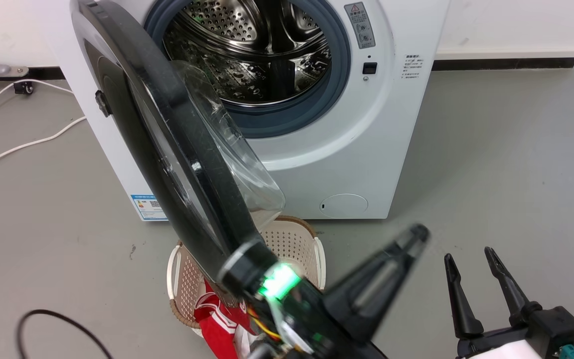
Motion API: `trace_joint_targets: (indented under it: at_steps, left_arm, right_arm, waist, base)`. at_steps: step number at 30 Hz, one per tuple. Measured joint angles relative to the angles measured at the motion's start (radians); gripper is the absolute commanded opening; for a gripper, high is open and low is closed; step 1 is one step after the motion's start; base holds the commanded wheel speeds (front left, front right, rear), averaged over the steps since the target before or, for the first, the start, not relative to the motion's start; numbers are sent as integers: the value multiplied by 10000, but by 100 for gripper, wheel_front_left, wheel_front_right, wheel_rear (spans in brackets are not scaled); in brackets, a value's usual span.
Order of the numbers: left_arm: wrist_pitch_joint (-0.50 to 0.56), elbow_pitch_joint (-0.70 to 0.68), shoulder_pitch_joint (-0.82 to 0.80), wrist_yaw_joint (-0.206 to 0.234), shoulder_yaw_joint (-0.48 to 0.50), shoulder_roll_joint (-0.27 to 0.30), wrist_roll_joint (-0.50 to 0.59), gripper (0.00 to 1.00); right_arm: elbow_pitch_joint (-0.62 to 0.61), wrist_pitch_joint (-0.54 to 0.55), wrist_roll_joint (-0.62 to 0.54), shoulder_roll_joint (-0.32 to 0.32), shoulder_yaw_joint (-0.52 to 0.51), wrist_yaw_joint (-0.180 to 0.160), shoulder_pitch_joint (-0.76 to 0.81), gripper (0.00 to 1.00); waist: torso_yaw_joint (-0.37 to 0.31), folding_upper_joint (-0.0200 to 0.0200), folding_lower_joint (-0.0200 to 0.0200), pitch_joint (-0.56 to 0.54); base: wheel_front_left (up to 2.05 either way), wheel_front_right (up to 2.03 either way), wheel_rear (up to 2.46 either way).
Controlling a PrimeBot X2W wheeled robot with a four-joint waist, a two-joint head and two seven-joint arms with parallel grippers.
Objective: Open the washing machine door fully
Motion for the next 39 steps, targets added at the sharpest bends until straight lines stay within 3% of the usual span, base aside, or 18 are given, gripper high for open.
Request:
trace_joint_targets:
  at_steps: [6,14,25,31,39]
  left_arm:
    - [0,500,188,-105,-871,58,-8,0]
    - [0,1329,697,27,-865,433,-207,0]
    - [0,2414,1322,809,717,606,-773,0]
    - [0,3116,1216,771,1689,683,-936,0]
    - [-40,3367,1400,690,2268,575,-878,0]
  right_arm:
    - [52,0,-25,0,29,0,0,100]
    - [100,0,-27,0,132,2,-58,100]
    - [180,0,-61,0,102,2,-181,100]
    - [261,0,-56,0,174,2,-317,100]
    - [314,0,58,0,75,0,-363,100]
  waist:
    - [68,0,0,-1]
    - [82,0,0,58]
    - [99,0,0,300]
    - [112,0,0,419]
    - [105,0,0,518]
  base:
    - [0,0,0]
    - [0,0,0]
    - [0,0,0]
    - [0,0,0]
    - [0,0,0]
